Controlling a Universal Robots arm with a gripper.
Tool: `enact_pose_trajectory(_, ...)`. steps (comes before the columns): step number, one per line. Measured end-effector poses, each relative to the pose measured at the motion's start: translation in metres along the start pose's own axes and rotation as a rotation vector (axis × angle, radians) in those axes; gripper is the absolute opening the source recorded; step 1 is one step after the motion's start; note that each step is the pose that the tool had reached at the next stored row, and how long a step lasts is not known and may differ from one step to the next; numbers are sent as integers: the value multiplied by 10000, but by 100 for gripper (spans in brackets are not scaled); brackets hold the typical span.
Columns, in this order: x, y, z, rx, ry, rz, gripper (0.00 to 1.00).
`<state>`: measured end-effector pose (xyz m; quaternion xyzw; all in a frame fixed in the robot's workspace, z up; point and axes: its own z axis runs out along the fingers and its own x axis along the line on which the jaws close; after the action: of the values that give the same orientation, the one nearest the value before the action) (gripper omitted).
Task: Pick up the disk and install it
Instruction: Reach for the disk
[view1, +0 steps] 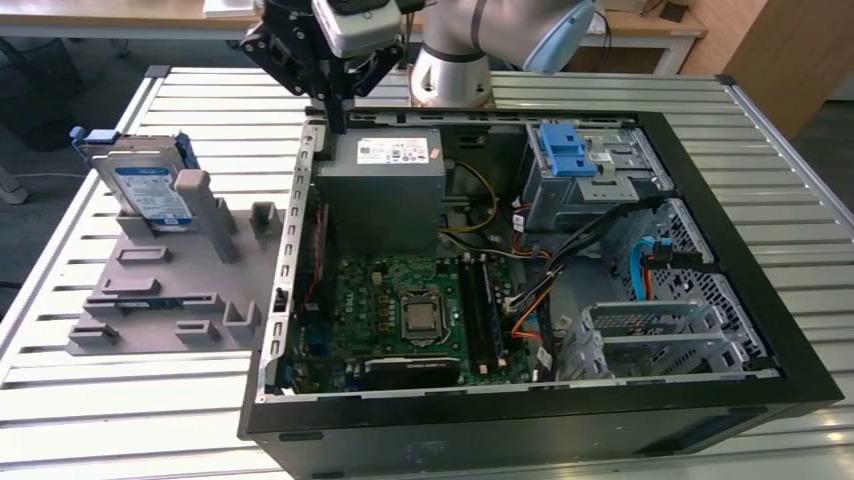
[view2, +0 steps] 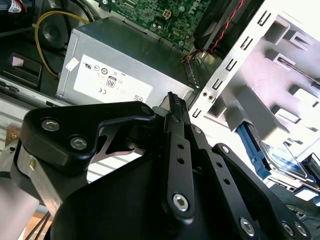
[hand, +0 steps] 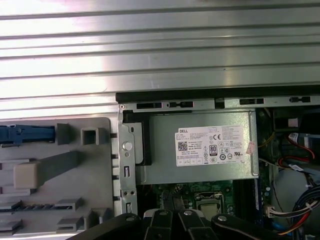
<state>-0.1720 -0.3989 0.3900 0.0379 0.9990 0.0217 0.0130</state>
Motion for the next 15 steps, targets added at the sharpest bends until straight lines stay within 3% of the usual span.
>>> enact_pose_trajectory(15,60,-5,3,0,0,0,11)
